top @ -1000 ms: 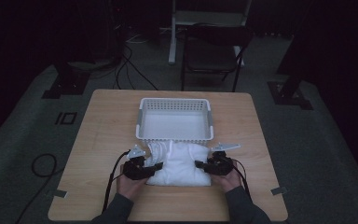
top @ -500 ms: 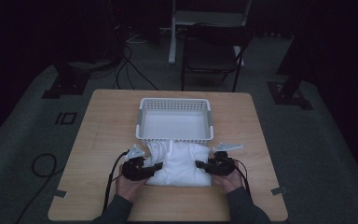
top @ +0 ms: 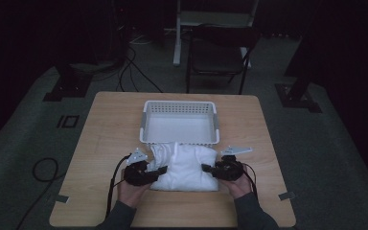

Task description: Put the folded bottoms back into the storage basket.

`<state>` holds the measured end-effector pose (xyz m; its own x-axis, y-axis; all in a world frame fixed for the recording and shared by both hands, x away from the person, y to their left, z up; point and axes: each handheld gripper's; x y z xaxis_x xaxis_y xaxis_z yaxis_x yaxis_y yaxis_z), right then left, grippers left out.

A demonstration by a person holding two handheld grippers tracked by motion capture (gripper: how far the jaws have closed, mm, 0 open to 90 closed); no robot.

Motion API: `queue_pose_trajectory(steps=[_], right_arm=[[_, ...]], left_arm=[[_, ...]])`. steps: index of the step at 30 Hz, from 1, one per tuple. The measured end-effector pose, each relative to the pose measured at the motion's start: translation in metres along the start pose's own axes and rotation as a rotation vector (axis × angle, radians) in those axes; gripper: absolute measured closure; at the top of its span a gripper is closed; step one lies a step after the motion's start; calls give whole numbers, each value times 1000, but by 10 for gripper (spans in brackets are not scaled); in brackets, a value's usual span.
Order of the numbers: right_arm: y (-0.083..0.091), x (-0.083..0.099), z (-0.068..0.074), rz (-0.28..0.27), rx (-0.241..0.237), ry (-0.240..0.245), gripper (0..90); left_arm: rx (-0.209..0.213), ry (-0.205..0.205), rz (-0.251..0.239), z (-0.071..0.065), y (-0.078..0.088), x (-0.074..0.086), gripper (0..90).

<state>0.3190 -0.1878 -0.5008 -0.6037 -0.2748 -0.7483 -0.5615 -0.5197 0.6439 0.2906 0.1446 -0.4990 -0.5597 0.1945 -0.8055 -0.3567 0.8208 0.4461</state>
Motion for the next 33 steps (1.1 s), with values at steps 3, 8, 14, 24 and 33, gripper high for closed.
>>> queue_pose_trajectory(steps=[3, 8, 14, 24, 33], right_arm=[[3, -1, 1, -7, -2, 5, 690], [7, -3, 2, -17, -4, 7, 690], [12, -6, 4, -32, -7, 7, 690], [18, -11, 7, -45, -10, 11, 691], [23, -13, 7, -54, -10, 12, 692]], left_arm=[[0, -4, -7, -3, 2, -2, 567], [1, -14, -14, -6, 6, -5, 567], [4, -23, -25, -10, 10, -8, 567], [3, -29, -35, -15, 16, -13, 567], [6, -33, -47, -20, 19, -16, 567]])
Point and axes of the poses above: each handheld gripper's, and its own axes: y roughly backward along the jaws, x roughly out of its underside, z roughly to its left, and after that the axes turned 13 degrees about x, right-handed
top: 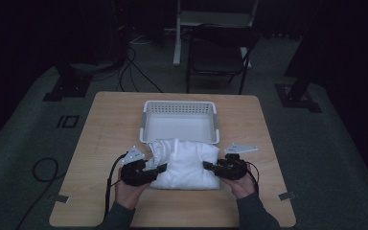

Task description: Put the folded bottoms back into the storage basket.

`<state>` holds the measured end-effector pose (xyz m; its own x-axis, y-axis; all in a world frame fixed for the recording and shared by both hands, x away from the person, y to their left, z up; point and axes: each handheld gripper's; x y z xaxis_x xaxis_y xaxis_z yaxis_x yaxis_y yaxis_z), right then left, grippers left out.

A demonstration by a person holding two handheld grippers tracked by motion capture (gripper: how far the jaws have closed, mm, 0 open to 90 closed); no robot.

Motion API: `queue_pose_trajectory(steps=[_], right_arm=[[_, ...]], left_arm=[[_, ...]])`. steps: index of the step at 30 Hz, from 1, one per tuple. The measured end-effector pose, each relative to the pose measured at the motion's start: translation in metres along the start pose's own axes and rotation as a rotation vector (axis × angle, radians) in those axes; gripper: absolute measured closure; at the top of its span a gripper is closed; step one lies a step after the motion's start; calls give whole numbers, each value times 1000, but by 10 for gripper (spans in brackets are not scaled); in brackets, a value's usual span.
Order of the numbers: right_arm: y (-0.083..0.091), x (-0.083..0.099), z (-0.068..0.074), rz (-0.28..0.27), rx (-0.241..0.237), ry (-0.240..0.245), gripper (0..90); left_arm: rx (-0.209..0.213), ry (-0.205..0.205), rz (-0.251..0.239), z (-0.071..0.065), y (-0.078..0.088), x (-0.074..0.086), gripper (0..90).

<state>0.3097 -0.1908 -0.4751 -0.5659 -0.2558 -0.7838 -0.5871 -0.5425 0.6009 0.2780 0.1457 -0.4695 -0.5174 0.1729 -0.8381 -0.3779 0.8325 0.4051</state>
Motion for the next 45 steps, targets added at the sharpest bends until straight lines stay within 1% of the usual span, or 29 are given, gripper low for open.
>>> queue_pose_trajectory(steps=[5, 7, 10, 16, 22, 29, 36, 42, 45], right_arm=[[3, -2, 2, -10, 1, 7, 692], [5, -3, 4, -14, 10, 16, 692], [6, -5, 6, -17, 23, 27, 693], [11, -8, 7, -30, 21, 29, 693], [17, -12, 8, -44, 22, 28, 694], [25, -20, 11, -67, 22, 39, 694], [28, -28, 15, -85, 26, 47, 694], [30, -35, 17, -101, 43, 58, 695], [32, -40, 17, -108, 47, 63, 695]], left_arm=[[4, -3, -11, -3, 4, -3, 568], [9, -14, -15, -4, 5, -4, 568], [10, -20, -20, -6, 6, -6, 568], [10, -24, -28, -9, 9, -10, 569], [10, -37, -41, -14, 11, -14, 570], [6, -56, -52, -19, 18, -23, 570], [-1, -67, -59, -18, 22, -30, 571], [0, -76, -64, -16, 25, -38, 571], [-5, -88, -66, -16, 26, -43, 571]])
Point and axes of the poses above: each handheld gripper's, and its own axes: y roughly backward along the jaws, x roughly out of its underside, z roughly to its left, and after that the axes turned 13 degrees about x, right-handed
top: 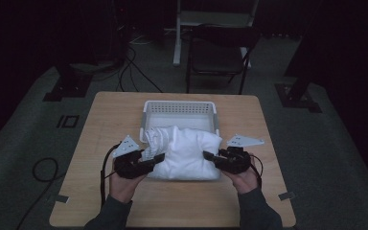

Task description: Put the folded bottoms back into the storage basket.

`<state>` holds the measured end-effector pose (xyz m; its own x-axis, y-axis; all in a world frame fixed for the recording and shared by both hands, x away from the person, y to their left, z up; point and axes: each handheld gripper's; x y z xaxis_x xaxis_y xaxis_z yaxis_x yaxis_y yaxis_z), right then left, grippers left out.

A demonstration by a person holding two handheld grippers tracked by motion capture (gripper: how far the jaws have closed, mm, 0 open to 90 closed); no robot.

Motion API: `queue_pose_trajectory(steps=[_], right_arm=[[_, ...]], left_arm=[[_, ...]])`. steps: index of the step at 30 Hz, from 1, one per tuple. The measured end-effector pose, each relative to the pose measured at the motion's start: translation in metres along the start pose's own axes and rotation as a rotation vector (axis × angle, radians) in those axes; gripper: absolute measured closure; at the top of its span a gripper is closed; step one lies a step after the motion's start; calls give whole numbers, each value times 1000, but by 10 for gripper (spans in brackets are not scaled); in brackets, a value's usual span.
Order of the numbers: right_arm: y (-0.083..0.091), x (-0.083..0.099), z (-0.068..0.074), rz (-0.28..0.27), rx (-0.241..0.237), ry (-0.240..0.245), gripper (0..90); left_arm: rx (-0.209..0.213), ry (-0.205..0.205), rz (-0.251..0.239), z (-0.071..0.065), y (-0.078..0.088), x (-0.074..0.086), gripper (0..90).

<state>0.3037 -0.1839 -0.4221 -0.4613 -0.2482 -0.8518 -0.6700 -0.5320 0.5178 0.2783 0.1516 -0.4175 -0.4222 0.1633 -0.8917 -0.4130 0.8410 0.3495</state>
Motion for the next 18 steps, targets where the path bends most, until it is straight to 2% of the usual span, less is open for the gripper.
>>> queue_pose_trajectory(steps=[8, 18], right_arm=[[-2, -13, -1, -14, 17, -11, 696], [1, -28, 0, -47, 30, -2, 695]], left_arm=[[-11, -10, -7, 5, 1, -12, 572], [-11, -34, -29, 9, 6, -25, 572]])
Point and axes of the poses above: each handheld gripper's, and its own axes: y roughly backward along the jaws, x roughly out of its underside, z roughly to its left, and after that the axes turned 13 degrees about x, right-handed
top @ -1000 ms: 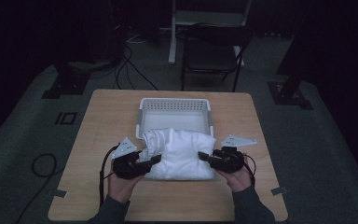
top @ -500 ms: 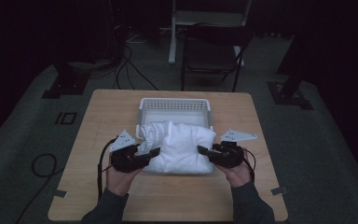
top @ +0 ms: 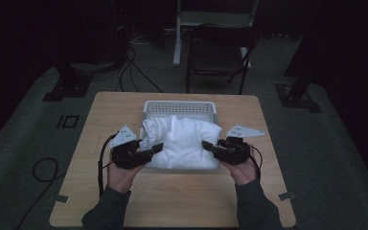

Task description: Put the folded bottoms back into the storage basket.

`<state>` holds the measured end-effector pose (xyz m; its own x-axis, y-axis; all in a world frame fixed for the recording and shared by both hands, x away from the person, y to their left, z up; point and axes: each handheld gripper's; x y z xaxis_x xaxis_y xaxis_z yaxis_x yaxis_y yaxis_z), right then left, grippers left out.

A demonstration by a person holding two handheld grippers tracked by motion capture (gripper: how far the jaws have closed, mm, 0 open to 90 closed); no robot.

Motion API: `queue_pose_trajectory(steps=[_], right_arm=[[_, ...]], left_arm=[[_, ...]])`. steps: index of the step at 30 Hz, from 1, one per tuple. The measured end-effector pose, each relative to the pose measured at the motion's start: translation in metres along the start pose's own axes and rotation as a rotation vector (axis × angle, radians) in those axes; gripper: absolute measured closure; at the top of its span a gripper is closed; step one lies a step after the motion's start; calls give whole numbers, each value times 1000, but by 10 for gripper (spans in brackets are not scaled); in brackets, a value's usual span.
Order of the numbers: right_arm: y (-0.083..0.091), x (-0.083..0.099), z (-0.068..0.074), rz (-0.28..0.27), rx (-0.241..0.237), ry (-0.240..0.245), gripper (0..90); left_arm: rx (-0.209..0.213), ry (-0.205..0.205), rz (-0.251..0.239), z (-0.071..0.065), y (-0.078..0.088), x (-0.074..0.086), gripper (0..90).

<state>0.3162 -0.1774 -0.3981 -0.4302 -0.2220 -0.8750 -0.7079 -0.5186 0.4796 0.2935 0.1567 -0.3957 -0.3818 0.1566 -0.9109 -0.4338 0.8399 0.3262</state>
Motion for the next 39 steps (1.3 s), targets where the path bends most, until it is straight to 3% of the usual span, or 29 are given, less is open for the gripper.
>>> queue_pose_trajectory(steps=[39], right_arm=[[-24, -36, -6, -44, 69, 3, 698]], left_arm=[[-25, -7, -31, 36, -7, -28, 576]])
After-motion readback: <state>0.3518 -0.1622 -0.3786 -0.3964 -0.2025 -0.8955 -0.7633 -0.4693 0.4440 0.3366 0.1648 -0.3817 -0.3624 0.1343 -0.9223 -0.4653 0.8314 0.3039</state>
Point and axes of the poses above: each handheld gripper's, and its own axes: y roughly backward along the jaws, x roughly out of its underside, z roughly to its left, and after that the axes turned 13 degrees about x, right-handed
